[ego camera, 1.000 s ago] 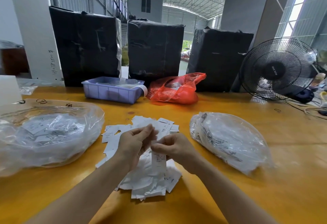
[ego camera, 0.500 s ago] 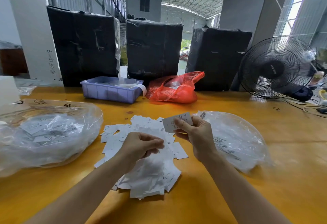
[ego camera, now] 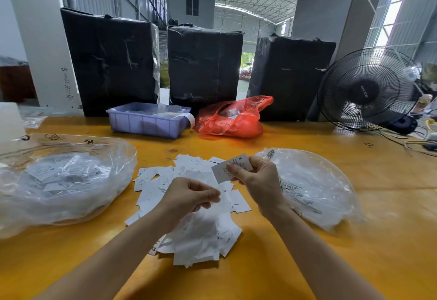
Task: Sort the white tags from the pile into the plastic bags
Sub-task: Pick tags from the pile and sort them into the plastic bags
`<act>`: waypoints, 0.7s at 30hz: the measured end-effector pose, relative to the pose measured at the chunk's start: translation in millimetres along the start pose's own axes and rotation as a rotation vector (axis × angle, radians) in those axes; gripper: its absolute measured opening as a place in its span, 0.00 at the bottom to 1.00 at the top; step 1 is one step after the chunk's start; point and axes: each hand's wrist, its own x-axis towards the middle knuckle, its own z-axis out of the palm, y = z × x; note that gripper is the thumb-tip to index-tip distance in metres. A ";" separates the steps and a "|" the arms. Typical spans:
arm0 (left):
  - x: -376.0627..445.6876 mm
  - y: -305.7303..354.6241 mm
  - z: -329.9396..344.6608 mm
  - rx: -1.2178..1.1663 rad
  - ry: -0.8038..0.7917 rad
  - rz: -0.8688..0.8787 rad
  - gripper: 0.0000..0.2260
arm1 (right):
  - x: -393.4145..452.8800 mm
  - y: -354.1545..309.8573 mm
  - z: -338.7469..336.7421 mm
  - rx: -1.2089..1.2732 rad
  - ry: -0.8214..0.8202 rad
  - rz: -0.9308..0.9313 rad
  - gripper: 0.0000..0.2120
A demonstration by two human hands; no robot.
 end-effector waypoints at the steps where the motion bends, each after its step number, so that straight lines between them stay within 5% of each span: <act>1: 0.1 0.1 -0.3 -0.011 -0.002 -0.009 0.02 | 0.4 0.4 -0.2 -0.015 -0.005 -0.004 0.05; 17: 1.8 1.7 -4.0 -0.205 -0.032 -0.024 0.06 | 3.3 5.3 -6.3 -0.016 -0.218 0.160 0.03; 21: 1.5 0.4 -1.5 -0.183 -0.017 -0.055 0.05 | 1.8 3.7 -5.3 -0.122 -0.362 0.216 0.10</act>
